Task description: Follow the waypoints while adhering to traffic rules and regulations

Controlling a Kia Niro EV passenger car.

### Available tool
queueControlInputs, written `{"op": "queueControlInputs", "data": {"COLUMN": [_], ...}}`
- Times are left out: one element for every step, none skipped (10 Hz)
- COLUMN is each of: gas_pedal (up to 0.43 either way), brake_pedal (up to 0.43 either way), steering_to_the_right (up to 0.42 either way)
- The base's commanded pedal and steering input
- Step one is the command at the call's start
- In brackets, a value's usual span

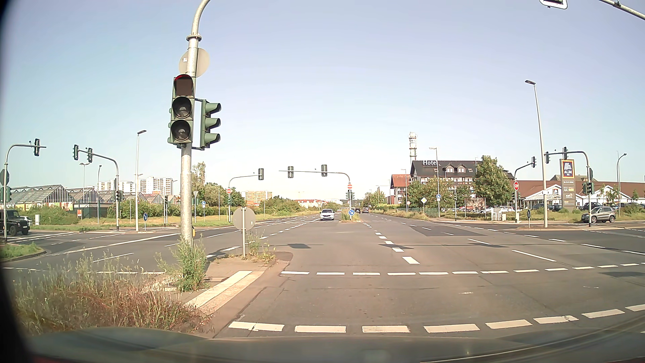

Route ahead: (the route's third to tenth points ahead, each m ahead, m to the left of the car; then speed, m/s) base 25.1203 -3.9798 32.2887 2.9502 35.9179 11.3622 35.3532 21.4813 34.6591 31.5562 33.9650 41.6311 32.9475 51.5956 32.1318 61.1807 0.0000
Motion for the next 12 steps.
{"op": "queueControlInputs", "data": {"gas_pedal": [0.0,0.0,0.0,0.0,0.0,0.0,0.0,0.0,0.0,0.0,0.0,0.0], "brake_pedal": [0.293,0.299,0.299,0.293,0.293,0.293,0.293,0.293,0.293,0.293,0.293,0.293], "steering_to_the_right": [-0.002,-0.002,-0.002,-0.002,-0.002,-0.002,-0.002,-0.002,-0.002,-0.002,-0.002,-0.002]}}
